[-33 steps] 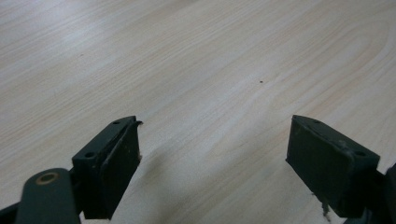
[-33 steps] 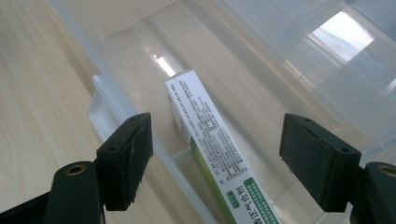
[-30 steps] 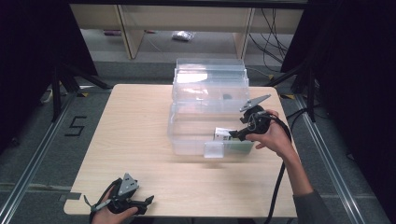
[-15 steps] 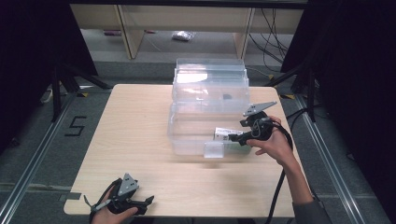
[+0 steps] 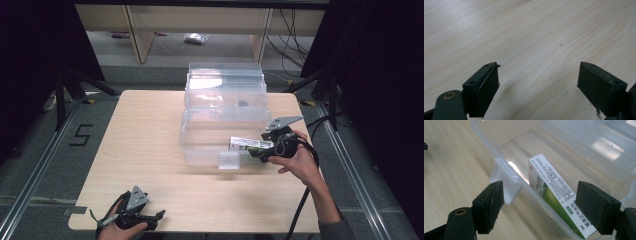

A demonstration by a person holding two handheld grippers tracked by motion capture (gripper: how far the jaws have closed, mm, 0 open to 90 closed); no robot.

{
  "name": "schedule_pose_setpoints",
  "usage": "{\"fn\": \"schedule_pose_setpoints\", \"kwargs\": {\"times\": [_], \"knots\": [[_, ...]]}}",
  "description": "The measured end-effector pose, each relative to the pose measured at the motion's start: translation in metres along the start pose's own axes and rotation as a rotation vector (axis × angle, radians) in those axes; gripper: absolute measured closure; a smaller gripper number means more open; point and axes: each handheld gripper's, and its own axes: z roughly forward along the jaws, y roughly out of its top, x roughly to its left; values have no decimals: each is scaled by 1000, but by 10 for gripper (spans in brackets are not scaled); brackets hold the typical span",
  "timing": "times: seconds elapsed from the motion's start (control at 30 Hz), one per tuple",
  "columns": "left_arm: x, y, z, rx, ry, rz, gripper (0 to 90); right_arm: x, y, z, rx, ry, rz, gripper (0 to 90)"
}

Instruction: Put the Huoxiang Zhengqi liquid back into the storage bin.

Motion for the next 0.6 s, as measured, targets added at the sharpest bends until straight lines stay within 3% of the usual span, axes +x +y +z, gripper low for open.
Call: {"fn": "schedule_pose_setpoints", "kwargs": {"times": [0.1,0.13,0.2,0.23,0.3,0.4,0.43,0.47,0.53,0.6], "knots": [[0,0,0,-3,5,5,166,3,-5,-2,-16,3,-4,234],[0,-1,1,-4,4,-1,166,5,-7,-4,7,2,-4,235],[-1,0,1,-15,6,-11,166,7,-11,-5,2,4,7,235],[-1,0,1,-18,7,-14,166,10,-14,-2,-33,2,7,235],[0,0,0,-6,7,0,166,12,-18,-4,-14,10,3,235],[0,0,0,-7,7,-2,166,13,-22,-5,-15,29,-28,235],[-1,0,1,-16,9,-11,167,17,-24,-7,3,25,12,236],[0,0,0,-7,8,1,167,17,-25,-7,-12,17,-6,236],[0,0,0,-5,7,-1,166,20,-29,-6,-29,17,5,236],[-1,0,1,-16,8,-12,166,22,-31,-8,-14,24,4,236]]}}
